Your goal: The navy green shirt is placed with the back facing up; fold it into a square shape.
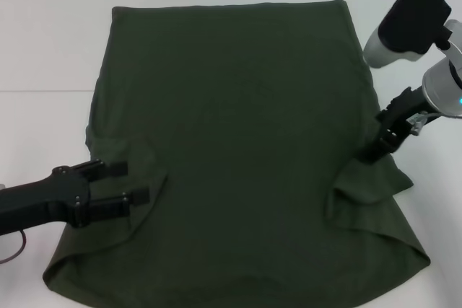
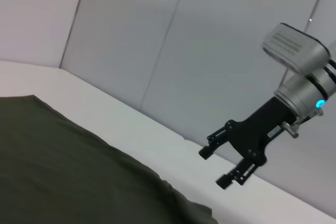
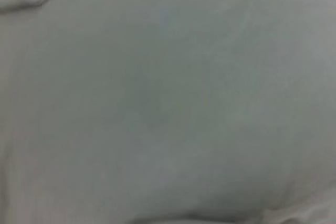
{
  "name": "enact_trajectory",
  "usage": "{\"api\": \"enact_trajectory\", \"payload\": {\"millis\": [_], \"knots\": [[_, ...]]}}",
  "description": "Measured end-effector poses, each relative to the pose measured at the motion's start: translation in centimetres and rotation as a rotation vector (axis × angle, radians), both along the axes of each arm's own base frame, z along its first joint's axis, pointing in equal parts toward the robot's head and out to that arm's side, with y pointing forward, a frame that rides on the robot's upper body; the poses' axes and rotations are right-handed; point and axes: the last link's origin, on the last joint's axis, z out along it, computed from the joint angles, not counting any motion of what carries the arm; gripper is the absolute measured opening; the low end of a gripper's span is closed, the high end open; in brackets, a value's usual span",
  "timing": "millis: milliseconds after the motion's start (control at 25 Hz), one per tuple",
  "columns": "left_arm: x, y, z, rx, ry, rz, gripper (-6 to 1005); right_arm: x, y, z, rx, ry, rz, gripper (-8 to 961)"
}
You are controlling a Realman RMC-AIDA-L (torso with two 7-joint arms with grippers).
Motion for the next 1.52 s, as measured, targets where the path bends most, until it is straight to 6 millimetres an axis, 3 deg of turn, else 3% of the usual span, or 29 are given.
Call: {"api": "enact_trajectory", "payload": {"millis": [480, 1520], "knots": [[-1.0, -0.7, 0.0, 0.027, -0.034, 0.047, 875, -1.2, -1.3, -2.6, -0.156, -0.216, 0.126, 883], [-1.0, -0.9, 0.0, 0.054, -0.062, 0.063, 875, 0.4, -3.0, -6.5, -0.158, -0.253, 0.175, 883]]}}
